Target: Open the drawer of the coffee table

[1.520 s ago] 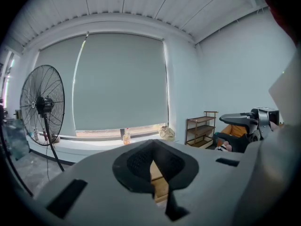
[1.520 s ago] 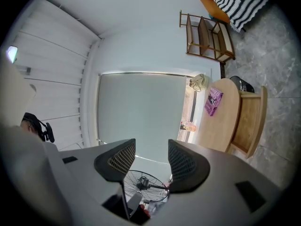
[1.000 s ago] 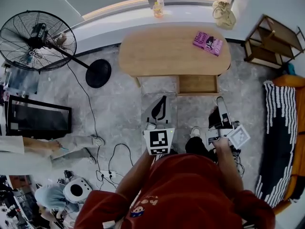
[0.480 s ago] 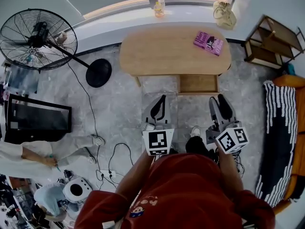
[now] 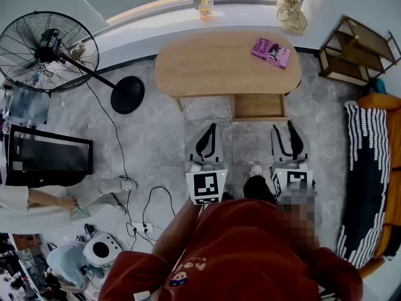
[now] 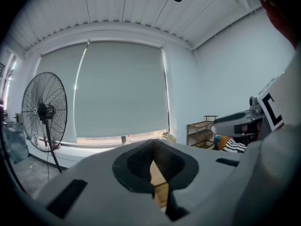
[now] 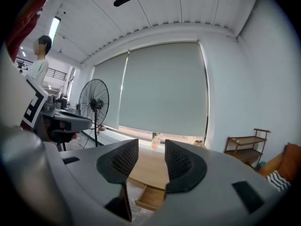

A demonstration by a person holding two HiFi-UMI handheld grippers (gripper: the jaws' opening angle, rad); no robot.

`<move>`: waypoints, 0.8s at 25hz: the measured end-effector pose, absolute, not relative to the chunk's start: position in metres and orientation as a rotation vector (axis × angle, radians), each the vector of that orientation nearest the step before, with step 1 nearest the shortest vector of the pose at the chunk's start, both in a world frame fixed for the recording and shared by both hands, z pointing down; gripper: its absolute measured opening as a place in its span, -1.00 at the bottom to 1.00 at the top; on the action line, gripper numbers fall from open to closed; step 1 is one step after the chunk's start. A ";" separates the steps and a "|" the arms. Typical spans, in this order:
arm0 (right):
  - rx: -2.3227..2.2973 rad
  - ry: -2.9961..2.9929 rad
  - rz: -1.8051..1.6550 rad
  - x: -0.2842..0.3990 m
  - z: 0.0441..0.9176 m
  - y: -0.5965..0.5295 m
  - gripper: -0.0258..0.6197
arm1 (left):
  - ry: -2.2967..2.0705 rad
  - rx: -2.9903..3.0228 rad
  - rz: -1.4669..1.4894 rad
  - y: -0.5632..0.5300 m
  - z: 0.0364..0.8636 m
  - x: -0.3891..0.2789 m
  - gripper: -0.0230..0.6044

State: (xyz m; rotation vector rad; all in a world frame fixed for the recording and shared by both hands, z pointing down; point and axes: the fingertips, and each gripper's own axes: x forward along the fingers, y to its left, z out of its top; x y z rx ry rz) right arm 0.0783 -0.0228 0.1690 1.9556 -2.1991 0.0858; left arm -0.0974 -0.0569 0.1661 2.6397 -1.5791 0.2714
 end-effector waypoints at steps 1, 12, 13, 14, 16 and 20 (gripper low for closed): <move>1.951 -2.189 0.070 0.076 0.169 -0.022 -0.40 | -1.579 2.641 0.269 -0.056 0.166 -0.098 -0.91; 1.954 -2.151 0.080 0.078 0.173 -0.012 -0.48 | -1.551 2.649 0.282 -0.045 0.169 -0.091 -0.91; 1.956 -2.149 0.088 0.079 0.175 -0.011 -0.50 | -1.548 2.650 0.284 -0.045 0.170 -0.090 -0.91; 1.958 -2.145 0.097 0.080 0.176 -0.011 -0.53 | -1.545 2.651 0.286 -0.045 0.171 -0.089 -0.91; 1.966 -2.136 0.111 0.082 0.179 -0.010 -0.61 | -1.542 2.653 0.285 -0.044 0.172 -0.089 -0.91; 1.973 -2.127 0.133 0.086 0.182 -0.008 -0.76 | -1.542 2.654 0.287 -0.043 0.171 -0.088 -0.91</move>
